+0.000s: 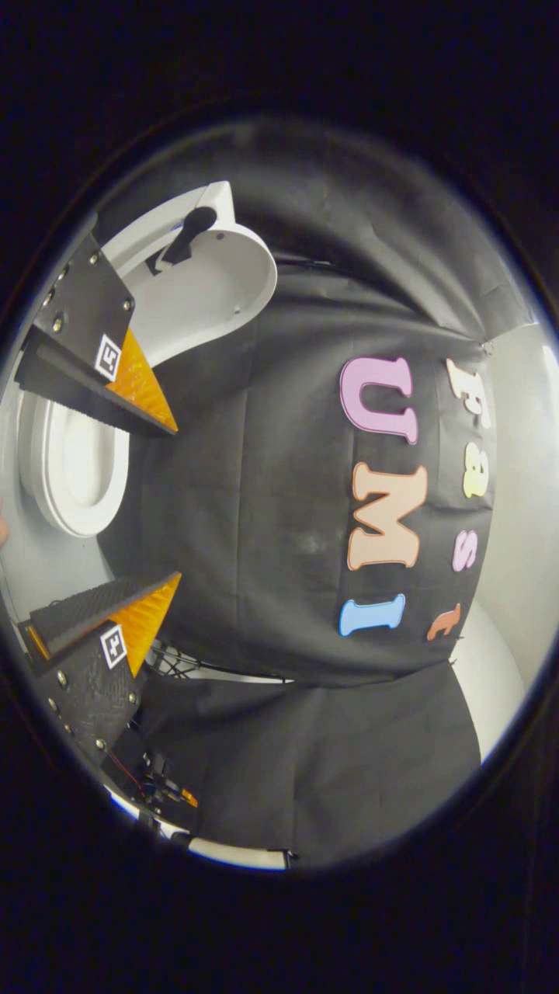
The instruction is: Open the toilet lid.
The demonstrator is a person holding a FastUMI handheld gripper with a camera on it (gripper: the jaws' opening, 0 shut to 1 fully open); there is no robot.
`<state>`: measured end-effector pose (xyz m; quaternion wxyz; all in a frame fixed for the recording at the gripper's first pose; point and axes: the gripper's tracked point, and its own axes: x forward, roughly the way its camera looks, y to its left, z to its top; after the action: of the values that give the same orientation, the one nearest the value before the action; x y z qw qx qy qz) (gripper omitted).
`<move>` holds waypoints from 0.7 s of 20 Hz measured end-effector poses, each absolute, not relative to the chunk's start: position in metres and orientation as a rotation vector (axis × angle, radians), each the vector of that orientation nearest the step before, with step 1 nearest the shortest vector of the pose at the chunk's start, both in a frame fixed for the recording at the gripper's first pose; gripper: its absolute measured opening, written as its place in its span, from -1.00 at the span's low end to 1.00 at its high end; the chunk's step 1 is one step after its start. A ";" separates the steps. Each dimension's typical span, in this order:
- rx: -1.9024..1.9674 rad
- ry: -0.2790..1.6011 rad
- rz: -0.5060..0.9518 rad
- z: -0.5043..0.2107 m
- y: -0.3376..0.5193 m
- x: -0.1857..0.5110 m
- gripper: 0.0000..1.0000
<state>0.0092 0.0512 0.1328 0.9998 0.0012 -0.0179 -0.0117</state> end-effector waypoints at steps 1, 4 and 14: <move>0.008 -0.030 -0.023 0.131 0.052 0.011 0.96; 0.024 -0.021 -0.023 0.128 0.054 0.012 0.96; 0.026 -0.033 -0.006 0.135 0.063 0.009 0.96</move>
<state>0.0094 0.0626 0.1352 0.9998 0.0130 -0.0164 -0.0028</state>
